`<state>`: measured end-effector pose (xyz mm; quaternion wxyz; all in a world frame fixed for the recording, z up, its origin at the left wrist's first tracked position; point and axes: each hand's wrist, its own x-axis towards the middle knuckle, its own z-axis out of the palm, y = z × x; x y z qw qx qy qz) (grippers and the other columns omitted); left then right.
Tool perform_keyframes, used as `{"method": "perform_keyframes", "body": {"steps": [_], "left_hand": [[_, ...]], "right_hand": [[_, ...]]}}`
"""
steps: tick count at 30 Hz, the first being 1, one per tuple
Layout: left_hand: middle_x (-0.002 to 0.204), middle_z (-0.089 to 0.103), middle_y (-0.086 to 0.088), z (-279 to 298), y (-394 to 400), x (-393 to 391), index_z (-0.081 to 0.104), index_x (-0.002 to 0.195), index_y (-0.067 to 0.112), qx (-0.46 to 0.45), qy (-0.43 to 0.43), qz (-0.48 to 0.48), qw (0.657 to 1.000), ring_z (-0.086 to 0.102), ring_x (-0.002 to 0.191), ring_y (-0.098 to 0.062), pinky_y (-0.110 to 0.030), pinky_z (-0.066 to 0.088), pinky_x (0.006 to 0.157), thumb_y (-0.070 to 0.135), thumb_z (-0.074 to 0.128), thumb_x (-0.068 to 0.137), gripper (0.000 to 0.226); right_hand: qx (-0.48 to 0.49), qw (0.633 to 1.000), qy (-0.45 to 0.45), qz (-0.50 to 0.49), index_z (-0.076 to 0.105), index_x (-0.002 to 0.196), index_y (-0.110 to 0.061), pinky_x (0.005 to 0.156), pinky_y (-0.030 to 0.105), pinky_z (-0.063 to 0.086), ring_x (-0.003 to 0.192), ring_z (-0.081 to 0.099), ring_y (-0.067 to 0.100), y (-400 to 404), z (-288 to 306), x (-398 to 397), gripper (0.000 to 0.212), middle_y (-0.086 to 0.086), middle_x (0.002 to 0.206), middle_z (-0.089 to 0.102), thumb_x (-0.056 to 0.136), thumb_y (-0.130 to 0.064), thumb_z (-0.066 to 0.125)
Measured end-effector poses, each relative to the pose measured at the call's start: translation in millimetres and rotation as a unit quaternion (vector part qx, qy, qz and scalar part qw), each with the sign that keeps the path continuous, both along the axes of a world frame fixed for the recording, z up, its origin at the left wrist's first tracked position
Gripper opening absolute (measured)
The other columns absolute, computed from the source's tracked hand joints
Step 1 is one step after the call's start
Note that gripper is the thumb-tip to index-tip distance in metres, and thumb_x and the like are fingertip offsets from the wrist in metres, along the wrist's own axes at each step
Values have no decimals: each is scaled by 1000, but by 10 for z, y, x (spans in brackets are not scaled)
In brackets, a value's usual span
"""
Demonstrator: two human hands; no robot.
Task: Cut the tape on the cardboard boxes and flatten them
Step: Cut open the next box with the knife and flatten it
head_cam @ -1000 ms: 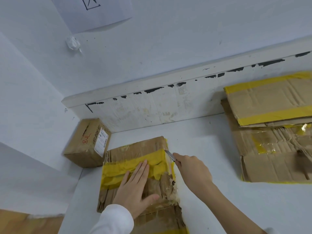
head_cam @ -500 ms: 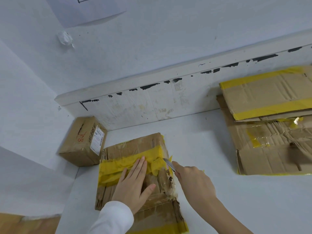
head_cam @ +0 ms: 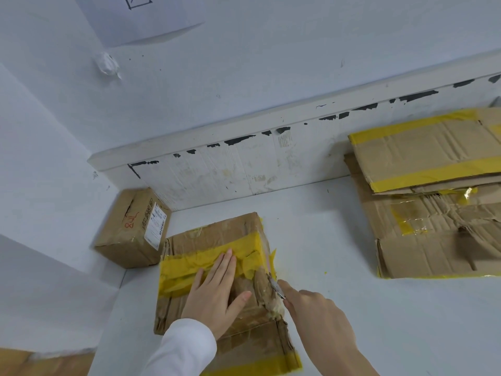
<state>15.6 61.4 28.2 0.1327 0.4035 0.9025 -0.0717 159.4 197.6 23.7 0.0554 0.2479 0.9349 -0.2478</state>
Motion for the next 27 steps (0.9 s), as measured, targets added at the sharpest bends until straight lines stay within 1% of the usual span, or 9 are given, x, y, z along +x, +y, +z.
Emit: {"method": "perform_keyframes", "body": {"steps": [5,8,10,12,15,19,23,25,27], "left_hand": [[141,-39,14,-41,-49,-30,-30,133,30,46,-25,11,999,-34,132,-3,-33,-12,114,63,-3,88,62],[148,-13,28,69,-99,-35,-3,138,43,251,-138,73,955,-11,138,9,-26,-5,117,48,14,93,48],[149,6,23,147,-226,-171,16,143,33,341,-100,130,926,5,139,5,-27,7,118,40,27,96,49],[153,18,7,149,-424,-392,26,146,17,345,-16,197,917,16,142,-11,-33,17,117,24,43,98,52],[154,22,-8,127,-700,-619,14,149,12,314,-87,347,879,26,140,-25,-35,24,112,18,51,95,66],[134,53,-12,86,-855,-630,18,149,12,378,-215,423,795,51,122,-27,-46,38,105,17,58,92,71],[111,60,-9,12,-951,-521,11,150,22,375,-189,408,811,59,103,-23,-41,47,96,19,63,89,80],[99,60,-3,-28,-1013,-432,-4,149,28,361,-189,399,821,61,93,-18,-32,49,89,24,65,87,93],[86,58,1,-50,-1051,-337,-16,145,34,346,-203,392,828,60,81,-9,-17,46,74,28,68,84,103]], "right_hand": [[-50,999,6,-9,22,135,-52,70,28,39,85,51,22,75,25,163,36,-9,95,51,102,-38,25],[-144,985,30,-89,33,136,-45,77,22,43,95,61,14,206,82,236,37,-11,96,63,100,-38,34],[-266,952,74,-134,48,127,-33,71,11,42,77,61,0,233,81,239,31,-13,74,68,96,-30,50],[-367,917,73,-141,61,103,-22,74,8,44,70,61,-8,160,114,208,14,-9,64,71,88,-23,63],[-422,896,59,-123,61,115,-16,66,9,46,72,69,7,-32,157,89,31,2,71,74,85,-17,68],[-393,907,71,-133,33,143,-14,80,20,41,97,62,18,-233,148,-141,63,4,101,69,88,-21,64],[-334,926,94,-151,21,147,-10,92,23,35,126,46,25,-275,134,-358,70,11,140,46,90,-21,60],[-309,931,104,-164,25,146,-10,91,27,35,126,45,29,-194,130,-462,64,14,140,44,92,-21,57],[-283,939,109,-160,31,144,-13,84,33,41,107,56,29,-104,132,-550,59,11,124,55,93,-29,54]]}}
